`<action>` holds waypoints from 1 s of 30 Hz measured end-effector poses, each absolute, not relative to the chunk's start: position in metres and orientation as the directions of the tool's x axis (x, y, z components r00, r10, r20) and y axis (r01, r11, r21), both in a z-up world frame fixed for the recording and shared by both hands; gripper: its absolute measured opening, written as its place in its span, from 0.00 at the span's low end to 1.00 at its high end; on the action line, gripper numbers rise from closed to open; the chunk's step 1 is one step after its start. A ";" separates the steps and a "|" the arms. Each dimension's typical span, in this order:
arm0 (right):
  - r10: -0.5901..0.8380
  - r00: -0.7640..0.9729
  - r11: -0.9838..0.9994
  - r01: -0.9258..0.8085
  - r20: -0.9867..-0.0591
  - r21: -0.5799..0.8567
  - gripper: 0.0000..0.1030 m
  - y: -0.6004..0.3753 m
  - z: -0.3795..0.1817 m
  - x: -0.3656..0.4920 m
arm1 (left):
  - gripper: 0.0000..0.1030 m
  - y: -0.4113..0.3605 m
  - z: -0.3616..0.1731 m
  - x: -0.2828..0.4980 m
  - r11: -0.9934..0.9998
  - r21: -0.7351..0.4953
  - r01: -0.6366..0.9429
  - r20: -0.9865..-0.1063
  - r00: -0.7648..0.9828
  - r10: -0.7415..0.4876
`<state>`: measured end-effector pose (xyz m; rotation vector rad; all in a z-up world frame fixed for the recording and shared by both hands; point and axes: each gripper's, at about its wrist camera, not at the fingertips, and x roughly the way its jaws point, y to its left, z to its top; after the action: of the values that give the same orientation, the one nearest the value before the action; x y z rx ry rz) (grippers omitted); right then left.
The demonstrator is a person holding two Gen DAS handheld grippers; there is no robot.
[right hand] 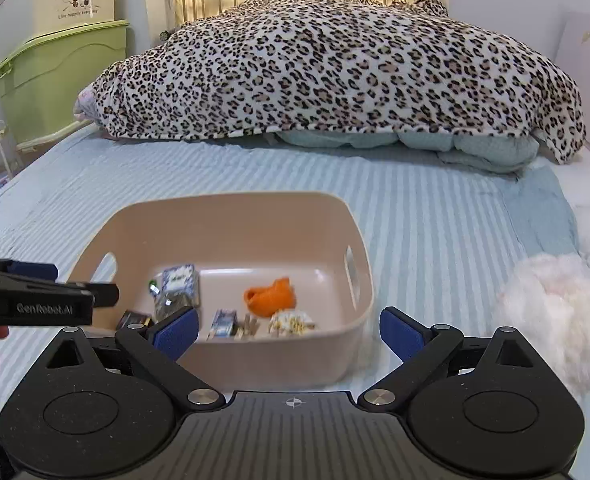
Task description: Organize objects
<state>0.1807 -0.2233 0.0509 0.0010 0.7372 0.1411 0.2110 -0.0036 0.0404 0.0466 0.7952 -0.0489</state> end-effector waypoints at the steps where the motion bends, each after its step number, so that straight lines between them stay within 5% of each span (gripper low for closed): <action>1: 0.130 0.733 0.990 -0.127 -0.668 0.054 0.96 -0.223 0.053 0.174 | 0.78 -0.004 0.043 0.205 0.998 0.029 0.064 -0.708 0.705 -0.025; 30: 0.139 0.774 0.990 -0.103 -0.618 0.094 1.00 -0.215 0.082 0.031 | 0.78 -0.012 0.081 0.044 0.989 0.005 0.147 -0.626 0.772 -0.112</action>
<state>0.0308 -0.2151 0.0823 0.0553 0.6735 0.1315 0.0439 -0.0115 0.0810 0.0543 0.6742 -0.1407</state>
